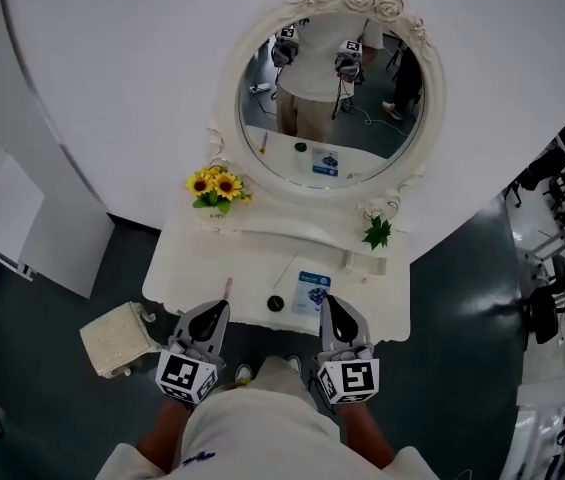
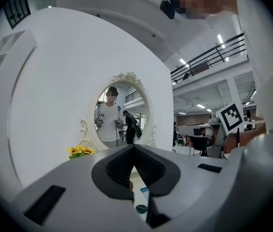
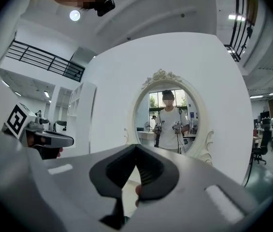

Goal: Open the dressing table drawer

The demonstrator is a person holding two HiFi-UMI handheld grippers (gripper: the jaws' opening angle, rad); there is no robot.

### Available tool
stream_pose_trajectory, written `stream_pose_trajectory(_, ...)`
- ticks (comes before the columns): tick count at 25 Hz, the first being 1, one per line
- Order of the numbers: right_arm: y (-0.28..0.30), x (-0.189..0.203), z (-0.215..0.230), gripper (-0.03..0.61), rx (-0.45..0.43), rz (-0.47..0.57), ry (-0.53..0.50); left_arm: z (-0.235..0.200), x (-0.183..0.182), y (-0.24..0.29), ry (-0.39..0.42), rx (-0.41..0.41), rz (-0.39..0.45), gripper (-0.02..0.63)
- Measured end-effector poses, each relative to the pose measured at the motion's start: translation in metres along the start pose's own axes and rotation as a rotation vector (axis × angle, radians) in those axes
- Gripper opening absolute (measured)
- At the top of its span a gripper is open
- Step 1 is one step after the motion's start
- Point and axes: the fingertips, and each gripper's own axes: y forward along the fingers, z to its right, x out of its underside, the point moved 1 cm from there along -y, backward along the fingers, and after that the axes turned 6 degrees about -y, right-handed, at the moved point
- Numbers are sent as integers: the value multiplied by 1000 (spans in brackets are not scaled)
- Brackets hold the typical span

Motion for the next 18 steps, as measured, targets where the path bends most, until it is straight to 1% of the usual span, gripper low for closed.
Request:
stream_pose_trajectory(3,-9,-1,-5,11,13,-6,9,0,-6,-9,10,3,8,8)
stream_pose_trajectory(6,-11,-8,-8,11,23,9,13,0,-10,-15,15,15,17,8)
stream_pose_trajectory(18,-18,-17,-22,11,23,19,0,7,-9,-25,13,48,19,8)
